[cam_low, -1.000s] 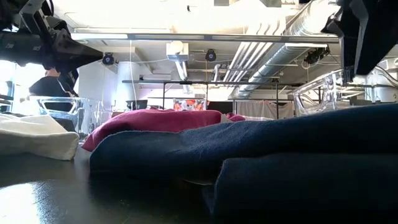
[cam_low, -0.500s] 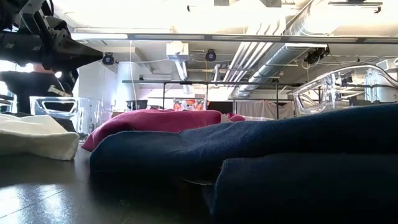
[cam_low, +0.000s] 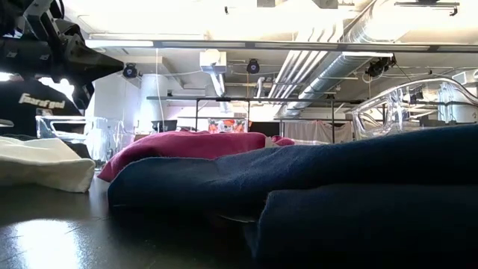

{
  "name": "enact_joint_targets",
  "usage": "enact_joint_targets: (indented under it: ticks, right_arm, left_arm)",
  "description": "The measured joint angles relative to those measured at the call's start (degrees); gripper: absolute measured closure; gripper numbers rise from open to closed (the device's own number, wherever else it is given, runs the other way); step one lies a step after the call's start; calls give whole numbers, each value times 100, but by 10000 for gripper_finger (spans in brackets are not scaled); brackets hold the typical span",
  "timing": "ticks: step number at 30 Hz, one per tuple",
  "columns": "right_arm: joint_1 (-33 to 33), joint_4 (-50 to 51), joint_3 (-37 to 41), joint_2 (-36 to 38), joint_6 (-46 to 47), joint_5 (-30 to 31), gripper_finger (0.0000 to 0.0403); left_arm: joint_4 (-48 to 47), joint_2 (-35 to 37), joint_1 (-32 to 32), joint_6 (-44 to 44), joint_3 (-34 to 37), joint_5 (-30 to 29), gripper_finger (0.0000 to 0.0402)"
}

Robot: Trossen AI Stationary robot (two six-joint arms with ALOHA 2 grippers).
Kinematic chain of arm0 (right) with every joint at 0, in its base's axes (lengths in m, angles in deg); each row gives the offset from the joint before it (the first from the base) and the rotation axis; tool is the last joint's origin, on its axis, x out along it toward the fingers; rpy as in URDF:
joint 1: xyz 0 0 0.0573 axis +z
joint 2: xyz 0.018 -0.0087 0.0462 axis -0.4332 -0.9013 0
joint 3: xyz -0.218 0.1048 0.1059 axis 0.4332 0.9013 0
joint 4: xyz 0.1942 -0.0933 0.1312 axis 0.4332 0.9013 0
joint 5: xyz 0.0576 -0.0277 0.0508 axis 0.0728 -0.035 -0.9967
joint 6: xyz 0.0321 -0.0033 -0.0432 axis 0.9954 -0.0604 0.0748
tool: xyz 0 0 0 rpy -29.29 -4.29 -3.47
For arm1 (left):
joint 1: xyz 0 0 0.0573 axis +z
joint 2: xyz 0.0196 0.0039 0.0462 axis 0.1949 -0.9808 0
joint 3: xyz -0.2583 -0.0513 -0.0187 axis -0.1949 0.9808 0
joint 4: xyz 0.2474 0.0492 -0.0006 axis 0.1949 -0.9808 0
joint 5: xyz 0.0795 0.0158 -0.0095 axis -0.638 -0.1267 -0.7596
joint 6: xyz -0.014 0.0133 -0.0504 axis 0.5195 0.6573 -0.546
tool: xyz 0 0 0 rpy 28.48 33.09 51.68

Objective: Sort towels by color in basket
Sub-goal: Put the right black towel into the right transparent bin

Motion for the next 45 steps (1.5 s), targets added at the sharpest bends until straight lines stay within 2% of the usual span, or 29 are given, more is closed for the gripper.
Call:
enact_joint_targets:
  ticks: [5,8,11,16,20,23,27,30,32,34,35,37,39,42,45]
  right_arm:
    - [-2,-1248,991,0,-288,-335,165]
    - [-2,-1960,1556,1,-292,-440,190]
    - [10,-2380,1947,51,-222,-447,242]
    - [11,-2576,1901,29,-309,-423,376]
    - [-37,-1876,1175,-14,-635,381,372]
    - [-107,-1139,316,-9,-978,1191,384]
    - [-79,319,-1036,0,-1403,2556,392]
    - [-57,1748,-1997,13,-1370,3583,389]
    - [-77,2704,-2494,13,-1176,4027,395]
    - [-165,3549,-2830,22,-985,4149,397]
    - [-256,3611,-2879,54,-980,4118,397]
    - [-453,3292,-2668,263,-1587,4048,394]
    - [-752,3274,-2368,439,-1668,3931,394]
    - [-1221,3594,-1619,753,-1337,3301,396]
    - [-1657,3228,-658,1203,-1323,2919,394]
  left_arm:
    - [11,0,2,0,0,0,401]
    - [11,0,1,11,0,0,401]
    - [11,0,2,9,0,0,401]
    - [101,0,1,-2,-1,0,401]
    - [107,0,2,-2,-2,0,401]
    - [105,0,1,-3,-2,0,401]
    - [125,0,1,-2,-2,0,401]
    - [138,0,2,3,-2,-1,401]
    - [139,0,2,11,-2,-2,401]
    - [138,0,1,11,-2,-1,401]
    - [138,0,2,11,-2,-2,401]
    - [135,0,0,11,-2,0,401]
    - [131,0,0,9,-2,-4,401]
    - [130,0,2,9,-2,-3,401]
    - [108,0,2,9,-2,-4,401]
